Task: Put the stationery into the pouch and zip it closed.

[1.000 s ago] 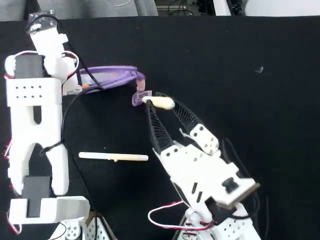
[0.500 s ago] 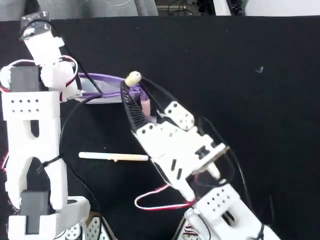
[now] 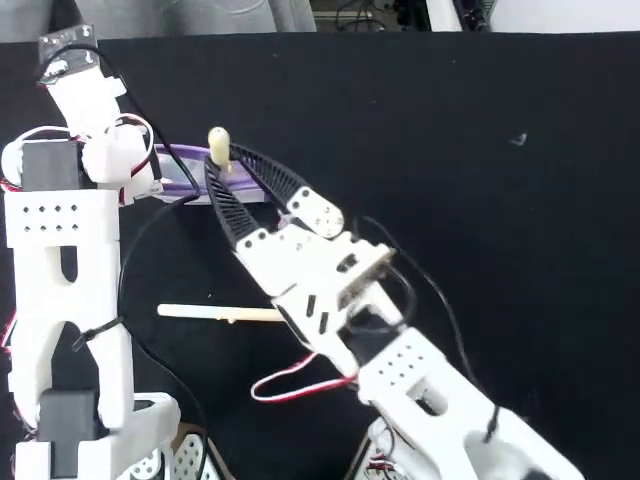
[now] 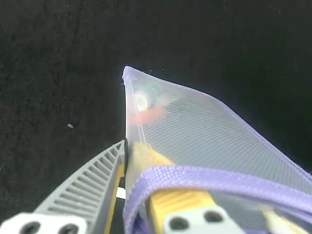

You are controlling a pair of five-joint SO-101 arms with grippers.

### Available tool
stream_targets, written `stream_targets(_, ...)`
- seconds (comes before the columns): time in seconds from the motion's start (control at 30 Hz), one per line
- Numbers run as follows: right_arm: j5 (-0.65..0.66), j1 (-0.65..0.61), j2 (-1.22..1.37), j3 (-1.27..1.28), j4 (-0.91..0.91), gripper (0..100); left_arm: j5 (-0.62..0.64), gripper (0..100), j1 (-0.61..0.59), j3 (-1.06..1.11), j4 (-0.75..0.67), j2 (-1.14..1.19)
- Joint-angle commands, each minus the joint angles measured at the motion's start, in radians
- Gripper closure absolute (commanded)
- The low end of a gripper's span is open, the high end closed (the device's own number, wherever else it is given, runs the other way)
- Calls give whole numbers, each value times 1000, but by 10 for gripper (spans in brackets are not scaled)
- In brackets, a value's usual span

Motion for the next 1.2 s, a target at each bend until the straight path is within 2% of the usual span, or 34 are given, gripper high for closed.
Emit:
stream_targets(0.0, 0, 28, 116, -91, -87, 988, 11, 971, 7, -5, -25, -23)
stream_targets(0.13, 0, 29, 223, -131, -28, 956, 11, 971, 7, -5, -25, -23)
stream_targets(0.27, -5, 28, 252, -182, 133, 789, 11, 971, -28, -5, -31, -20)
stream_targets(0.33, -2, 26, 248, -213, 212, 746, 11, 971, -61, -7, -32, -14)
stream_targets(0.5, -2, 31, 170, -242, 344, 737, 14, 971, -105, 18, -78, -12)
stream_targets(0.63, -2, 37, 7, -234, 473, 737, 14, 971, -119, 68, -140, -12)
stream_targets(0.93, 0, 94, -433, -367, 1129, 740, 17, 971, -254, 85, -203, -14)
stream_targets(1.0, 9, 95, -467, -401, 1234, 740, 18, 971, -282, 87, -212, -14)
stream_targets(1.17, 158, 86, -426, -421, 1410, 741, 18, 971, -323, 82, -212, -12)
